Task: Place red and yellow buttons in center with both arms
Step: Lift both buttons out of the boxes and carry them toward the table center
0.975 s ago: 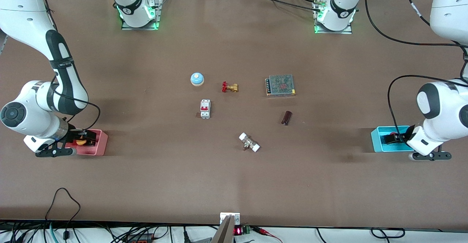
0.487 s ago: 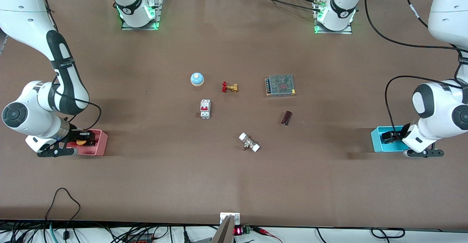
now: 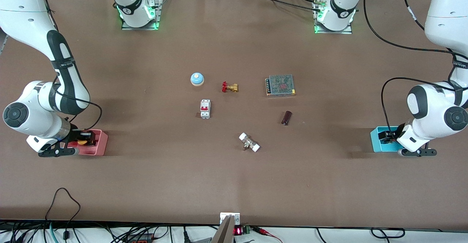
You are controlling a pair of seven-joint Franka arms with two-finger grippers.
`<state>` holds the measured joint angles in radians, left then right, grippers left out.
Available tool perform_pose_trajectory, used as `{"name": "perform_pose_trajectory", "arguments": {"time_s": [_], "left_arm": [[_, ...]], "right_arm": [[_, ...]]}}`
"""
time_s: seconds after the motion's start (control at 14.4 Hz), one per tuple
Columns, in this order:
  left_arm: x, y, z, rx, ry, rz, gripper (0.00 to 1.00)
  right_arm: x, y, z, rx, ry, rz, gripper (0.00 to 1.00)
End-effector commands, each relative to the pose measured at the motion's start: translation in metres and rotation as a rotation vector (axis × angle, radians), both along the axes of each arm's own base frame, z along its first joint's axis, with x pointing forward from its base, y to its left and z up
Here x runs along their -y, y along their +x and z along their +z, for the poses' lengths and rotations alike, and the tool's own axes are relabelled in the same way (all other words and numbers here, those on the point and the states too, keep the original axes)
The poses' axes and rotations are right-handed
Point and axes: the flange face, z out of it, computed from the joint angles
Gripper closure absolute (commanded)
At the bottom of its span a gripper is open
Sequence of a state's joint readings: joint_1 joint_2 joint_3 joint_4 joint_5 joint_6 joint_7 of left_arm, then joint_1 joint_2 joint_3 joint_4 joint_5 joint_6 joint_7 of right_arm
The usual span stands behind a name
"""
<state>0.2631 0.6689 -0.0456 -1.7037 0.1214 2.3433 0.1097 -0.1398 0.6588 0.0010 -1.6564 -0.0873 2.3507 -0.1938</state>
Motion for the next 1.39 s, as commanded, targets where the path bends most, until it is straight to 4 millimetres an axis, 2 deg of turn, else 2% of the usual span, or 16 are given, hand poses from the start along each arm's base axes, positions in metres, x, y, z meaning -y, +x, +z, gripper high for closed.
{"name": "perform_pose_trajectory", "arguments": {"time_s": [0.0, 0.21, 0.35, 0.42, 0.49, 0.63, 0.77, 0.84, 0.91, 1.04, 1.18, 1.32], "left_arm": [[-0.005, 0.000, 0.001, 0.007, 0.009, -0.025, 0.63], [-0.008, 0.000, 0.004, 0.007, 0.010, -0.018, 0.67], [-0.010, 0.001, 0.016, 0.014, 0.014, -0.010, 0.66], [-0.010, 0.002, 0.029, 0.012, 0.017, -0.008, 0.66], [-0.009, 0.001, 0.045, -0.015, 0.015, 0.000, 0.66], [0.005, 0.004, 0.087, -0.074, 0.013, 0.009, 0.66], [0.044, 0.011, 0.120, -0.138, 0.024, 0.037, 0.66], [0.065, 0.010, 0.129, -0.169, 0.034, 0.058, 0.66], [0.086, 0.010, 0.132, -0.182, 0.041, 0.054, 0.66], [0.141, 0.011, 0.122, -0.192, 0.051, 0.017, 0.66], [0.169, 0.011, 0.108, -0.204, 0.056, -0.001, 0.66], [0.221, 0.005, 0.091, -0.222, 0.052, -0.033, 0.66]], "right_arm": [[0.011, -0.010, 0.053, -0.047, 0.006, 0.065, 0.72], [0.005, -0.028, 0.126, -0.102, 0.008, 0.054, 0.71], [-0.033, -0.038, 0.161, -0.126, 0.034, 0.055, 0.72], [-0.052, -0.044, 0.169, -0.141, 0.039, 0.011, 0.71], [-0.080, -0.052, 0.171, -0.145, 0.042, -0.019, 0.72], [-0.128, -0.062, 0.164, -0.141, 0.046, -0.041, 0.72], [-0.173, -0.069, 0.152, -0.121, 0.043, -0.077, 0.72], [-0.202, -0.074, 0.138, -0.102, 0.045, -0.078, 0.72], [-0.223, -0.077, 0.125, -0.075, 0.044, -0.083, 0.72], [-0.244, -0.080, 0.093, -0.043, 0.040, -0.079, 0.72], [-0.253, -0.081, 0.071, -0.015, 0.056, -0.064, 0.72], [-0.255, -0.079, 0.050, -0.021, 0.068, -0.064, 0.72]]}}
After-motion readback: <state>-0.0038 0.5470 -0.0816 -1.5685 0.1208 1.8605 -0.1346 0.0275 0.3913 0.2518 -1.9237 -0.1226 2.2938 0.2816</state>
